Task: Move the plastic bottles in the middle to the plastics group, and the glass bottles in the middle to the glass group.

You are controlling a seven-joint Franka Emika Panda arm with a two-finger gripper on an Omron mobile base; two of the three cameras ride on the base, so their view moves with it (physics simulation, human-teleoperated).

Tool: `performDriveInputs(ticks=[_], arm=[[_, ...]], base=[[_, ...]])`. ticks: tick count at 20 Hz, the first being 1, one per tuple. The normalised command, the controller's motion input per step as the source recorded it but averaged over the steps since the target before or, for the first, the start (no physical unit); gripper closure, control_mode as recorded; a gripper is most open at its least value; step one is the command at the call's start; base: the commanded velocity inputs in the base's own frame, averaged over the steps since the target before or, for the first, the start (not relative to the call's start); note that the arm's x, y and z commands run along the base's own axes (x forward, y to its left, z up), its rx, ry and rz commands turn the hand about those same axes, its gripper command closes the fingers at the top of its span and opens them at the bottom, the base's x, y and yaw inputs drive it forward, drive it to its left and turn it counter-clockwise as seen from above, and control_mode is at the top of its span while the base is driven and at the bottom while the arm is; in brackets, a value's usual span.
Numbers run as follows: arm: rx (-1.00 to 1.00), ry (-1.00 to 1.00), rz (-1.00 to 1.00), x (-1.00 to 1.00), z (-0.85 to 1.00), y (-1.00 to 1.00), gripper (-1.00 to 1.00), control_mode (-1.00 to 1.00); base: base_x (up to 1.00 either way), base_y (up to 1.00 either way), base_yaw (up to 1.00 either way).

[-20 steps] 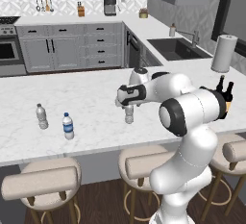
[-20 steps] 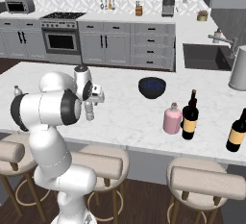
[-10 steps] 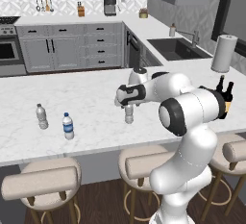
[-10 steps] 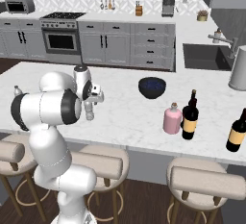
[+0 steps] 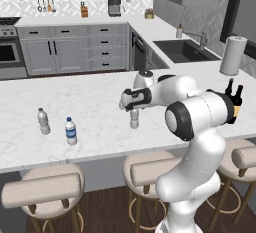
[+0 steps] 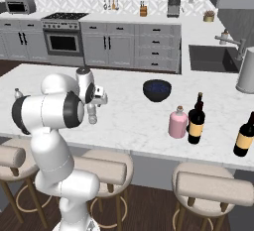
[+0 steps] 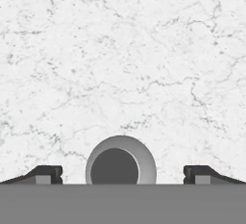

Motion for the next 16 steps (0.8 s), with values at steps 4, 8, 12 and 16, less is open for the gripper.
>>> performDriveInputs(ticks=[4, 8, 12, 16], arm=[[0.0, -0.06, 0.0, 0.0, -0.01, 0.0, -1.0, -1.0], [0.0, -0.01, 0.0, 0.0, 0.0, 0.0, 1.0, -1.0], [0.0, 0.0, 0.0, 0.0, 0.0, 0.0, 1.0, -1.0], [0.0, 0.0, 0.0, 0.0, 0.0, 0.0, 1.0, -1.0]], base=[[0.0, 0.0, 0.0], [0.0, 0.0, 0.0], [0.0, 0.0, 0.0], [0.0, 0.0, 0.0]])
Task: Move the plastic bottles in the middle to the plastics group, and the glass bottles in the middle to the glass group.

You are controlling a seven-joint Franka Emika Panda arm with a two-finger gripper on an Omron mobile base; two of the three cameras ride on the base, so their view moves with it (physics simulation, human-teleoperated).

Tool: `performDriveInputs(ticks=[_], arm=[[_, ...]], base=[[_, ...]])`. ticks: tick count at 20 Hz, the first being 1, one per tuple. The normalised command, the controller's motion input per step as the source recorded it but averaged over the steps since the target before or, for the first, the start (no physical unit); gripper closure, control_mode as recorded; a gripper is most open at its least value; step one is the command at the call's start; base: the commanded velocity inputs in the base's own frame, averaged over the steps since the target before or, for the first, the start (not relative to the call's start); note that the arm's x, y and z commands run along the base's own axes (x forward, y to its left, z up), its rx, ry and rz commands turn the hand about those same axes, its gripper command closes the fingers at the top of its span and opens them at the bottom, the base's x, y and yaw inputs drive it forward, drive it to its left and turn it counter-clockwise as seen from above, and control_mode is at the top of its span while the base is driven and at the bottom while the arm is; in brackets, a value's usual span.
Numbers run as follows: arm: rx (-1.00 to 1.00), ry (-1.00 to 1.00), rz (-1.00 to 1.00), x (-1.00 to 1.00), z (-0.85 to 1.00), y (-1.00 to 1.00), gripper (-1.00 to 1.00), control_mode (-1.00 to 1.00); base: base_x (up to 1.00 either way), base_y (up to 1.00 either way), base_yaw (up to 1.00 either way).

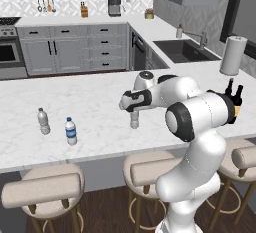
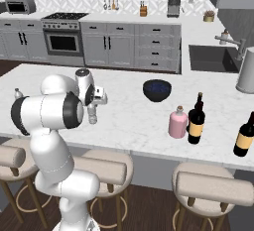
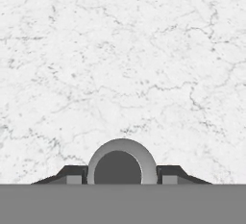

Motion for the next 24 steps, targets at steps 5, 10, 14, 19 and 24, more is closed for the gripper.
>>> performDriveInputs(ticks=[5, 10, 14, 19, 24], arm=[[0.0, -0.05, 0.0, -0.02, 0.04, 0.0, 1.0, -1.0], [0.0, -0.02, 0.03, -0.14, 0.28, 0.12, 1.0, -1.0], [0.0, 0.0, 0.13, -0.14, 0.19, 0.46, 1.0, -1.0], [0.0, 0.0, 0.19, -0.01, 0.09, 0.56, 1.0, -1.0], [0.0, 0.0, 0.29, 0.0, 0.0, 0.53, 1.0, -1.0]], base=[[0.0, 0.0, 0.0], [0.0, 0.0, 0.0], [0.0, 0.0, 0.0], [0.0, 0.0, 0.0], [0.0, 0.0, 0.0]])
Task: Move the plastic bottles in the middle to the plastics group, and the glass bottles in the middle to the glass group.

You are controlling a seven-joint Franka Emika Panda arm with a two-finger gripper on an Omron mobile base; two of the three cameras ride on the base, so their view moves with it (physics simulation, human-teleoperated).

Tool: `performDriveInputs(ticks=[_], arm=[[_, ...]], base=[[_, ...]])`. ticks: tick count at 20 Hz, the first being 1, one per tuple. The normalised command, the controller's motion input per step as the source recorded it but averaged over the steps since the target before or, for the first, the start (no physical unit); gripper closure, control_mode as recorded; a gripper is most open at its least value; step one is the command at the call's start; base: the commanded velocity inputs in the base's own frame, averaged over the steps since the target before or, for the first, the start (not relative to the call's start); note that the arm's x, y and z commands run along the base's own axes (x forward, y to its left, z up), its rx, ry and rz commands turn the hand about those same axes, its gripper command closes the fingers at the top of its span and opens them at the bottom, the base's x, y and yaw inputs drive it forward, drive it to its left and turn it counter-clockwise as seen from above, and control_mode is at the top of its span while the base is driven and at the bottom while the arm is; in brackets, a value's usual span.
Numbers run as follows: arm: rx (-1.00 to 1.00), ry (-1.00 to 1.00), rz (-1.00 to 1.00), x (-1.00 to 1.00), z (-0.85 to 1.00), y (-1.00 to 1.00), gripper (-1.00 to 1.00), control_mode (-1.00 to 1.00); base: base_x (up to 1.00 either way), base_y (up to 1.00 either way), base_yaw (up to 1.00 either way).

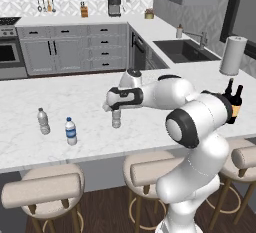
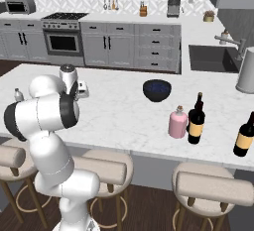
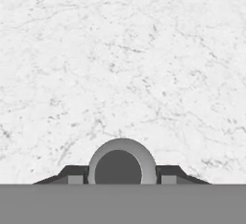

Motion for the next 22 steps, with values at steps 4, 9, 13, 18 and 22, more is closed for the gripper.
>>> performDriveInputs(ticks=[4, 9, 13, 18, 22], arm=[[0.0, 0.0, 0.33, 0.01, 0.0, 0.54, 1.0, -1.0], [0.0, -0.01, 0.29, 0.0, 0.0, 0.52, 1.0, -1.0], [0.0, -0.01, 0.24, 0.06, 0.0, 0.45, 1.0, -1.0], [0.0, 0.0, 0.1, 0.11, 0.0, 0.27, 1.0, -1.0], [0.0, 0.0, 0.17, 0.27, -0.04, 0.37, 1.0, -1.0]], base=[[0.0, 0.0, 0.0], [0.0, 0.0, 0.0], [0.0, 0.0, 0.0], [0.0, 0.0, 0.0], [0.0, 0.0, 0.0]])
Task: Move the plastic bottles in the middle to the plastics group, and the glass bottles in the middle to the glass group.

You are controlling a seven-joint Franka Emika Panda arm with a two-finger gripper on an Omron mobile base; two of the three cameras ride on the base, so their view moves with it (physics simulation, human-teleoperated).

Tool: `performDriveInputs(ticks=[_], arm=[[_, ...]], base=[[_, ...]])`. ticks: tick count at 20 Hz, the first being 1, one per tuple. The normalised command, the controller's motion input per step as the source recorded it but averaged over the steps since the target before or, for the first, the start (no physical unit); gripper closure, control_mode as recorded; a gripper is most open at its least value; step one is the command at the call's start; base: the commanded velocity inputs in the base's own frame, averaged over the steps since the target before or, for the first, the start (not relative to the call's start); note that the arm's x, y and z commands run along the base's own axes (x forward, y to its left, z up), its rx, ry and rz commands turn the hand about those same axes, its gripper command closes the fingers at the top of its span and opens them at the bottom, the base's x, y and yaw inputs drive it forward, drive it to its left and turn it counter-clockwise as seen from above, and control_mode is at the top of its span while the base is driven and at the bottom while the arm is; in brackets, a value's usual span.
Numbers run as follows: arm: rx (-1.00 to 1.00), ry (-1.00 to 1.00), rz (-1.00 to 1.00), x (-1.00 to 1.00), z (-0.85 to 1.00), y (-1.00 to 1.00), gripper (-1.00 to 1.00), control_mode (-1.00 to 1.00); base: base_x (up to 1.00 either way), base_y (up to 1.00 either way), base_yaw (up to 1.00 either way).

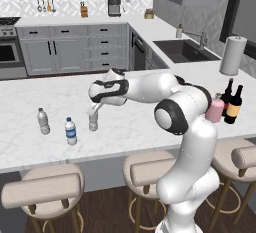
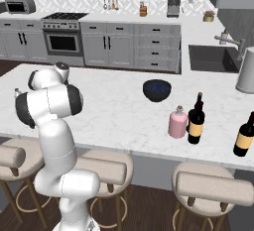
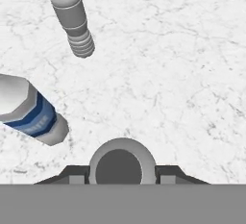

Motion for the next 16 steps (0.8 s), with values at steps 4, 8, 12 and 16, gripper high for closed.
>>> performDriveInputs(ticks=[4, 8, 12, 16], arm=[[0.0, 0.0, 0.25, 0.21, -0.01, 0.31, 1.0, -1.0], [0.0, 0.0, 0.28, 0.17, -0.01, 0.23, 1.0, -1.0], [0.0, 0.0, 0.28, 0.05, -0.03, 0.12, 1.0, -1.0], [0.0, 0.0, 0.24, 0.0, 0.0, 0.12, 1.0, -1.0]], base=[[0.0, 0.0, 0.0], [0.0, 0.0, 0.0], [0.0, 0.0, 0.0], [0.0, 0.0, 0.0]])
